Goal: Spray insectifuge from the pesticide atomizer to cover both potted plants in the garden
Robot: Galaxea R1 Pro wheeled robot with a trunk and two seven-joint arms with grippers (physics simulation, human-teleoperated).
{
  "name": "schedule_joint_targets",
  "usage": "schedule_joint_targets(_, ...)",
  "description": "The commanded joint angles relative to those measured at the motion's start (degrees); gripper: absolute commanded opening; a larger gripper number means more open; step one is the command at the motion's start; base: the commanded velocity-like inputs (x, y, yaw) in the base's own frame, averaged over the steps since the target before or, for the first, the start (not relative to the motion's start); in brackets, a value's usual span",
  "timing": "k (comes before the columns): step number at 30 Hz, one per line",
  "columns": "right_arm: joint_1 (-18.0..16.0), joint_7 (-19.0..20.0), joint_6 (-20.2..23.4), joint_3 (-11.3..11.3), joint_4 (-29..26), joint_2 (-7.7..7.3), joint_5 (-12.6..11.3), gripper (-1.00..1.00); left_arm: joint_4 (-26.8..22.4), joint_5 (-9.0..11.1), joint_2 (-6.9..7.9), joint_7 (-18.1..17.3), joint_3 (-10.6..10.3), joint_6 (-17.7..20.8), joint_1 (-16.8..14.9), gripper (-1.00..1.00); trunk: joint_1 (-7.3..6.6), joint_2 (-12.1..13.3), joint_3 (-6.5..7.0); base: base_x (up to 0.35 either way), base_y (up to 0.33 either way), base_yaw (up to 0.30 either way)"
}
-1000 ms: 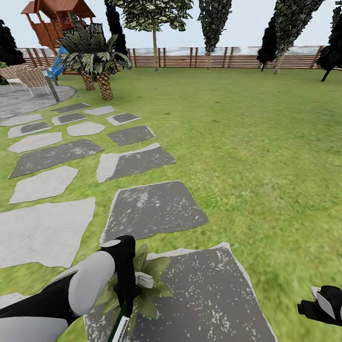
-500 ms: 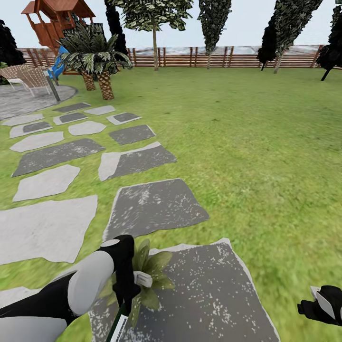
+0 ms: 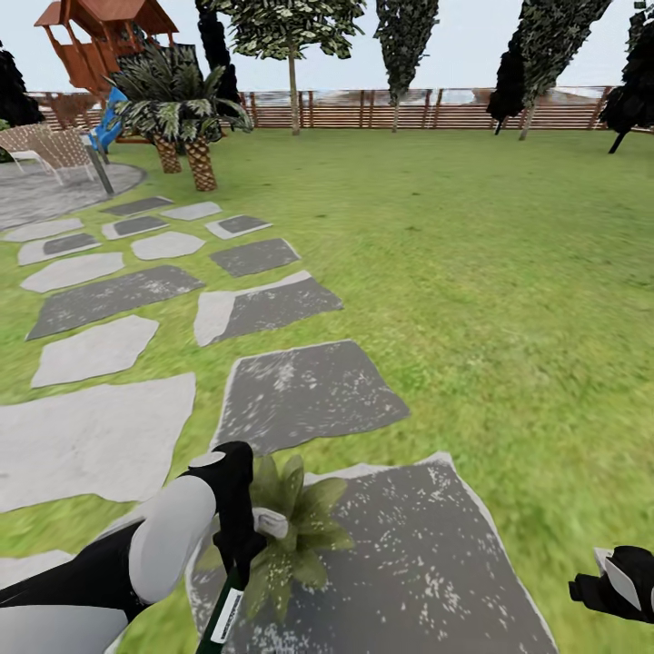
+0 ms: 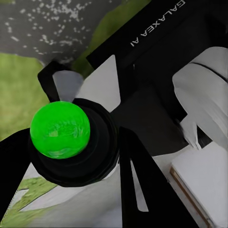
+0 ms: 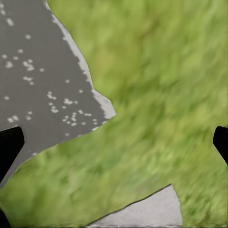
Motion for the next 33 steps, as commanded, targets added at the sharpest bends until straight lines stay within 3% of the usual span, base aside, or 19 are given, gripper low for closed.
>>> schedule_joint_targets(1, -0.09, 0.10, 0.07, 0.28, 0.13, -0.02, -0.57, 1.00, -0.08, -0.60, -0.03, -0.48, 0.36, 0.60, 0.00, -1.00, -0.03, -0.02, -0.04, -0.208, 0.241, -0.222)
schedule_joint_targets(10, -0.09, 0.10, 0.07, 0.26, 0.12, -0.02, -0.57, 1.00, -0.09, -0.60, 0.10, -0.48, 0.40, 0.60, 0.00, -1.00, -0.03, -0.02, -0.04, -0.247, 0.229, -0.210)
schedule_joint_targets(14, -0.09, 0.10, 0.07, 0.20, 0.12, -0.02, -0.60, 1.00, -0.09, -0.60, 1.20, -0.48, 0.41, 0.60, 0.00, -1.00, -0.03, -0.02, -0.04, -0.204, 0.220, -0.015)
schedule_joint_targets(33, -0.09, 0.10, 0.07, 0.26, 0.13, -0.02, -0.57, 1.00, -0.10, -0.60, 2.33, -0.48, 0.43, 0.60, 0.00, -1.00, -0.03, -0.02, -0.04, -0.001, 0.152, -0.181)
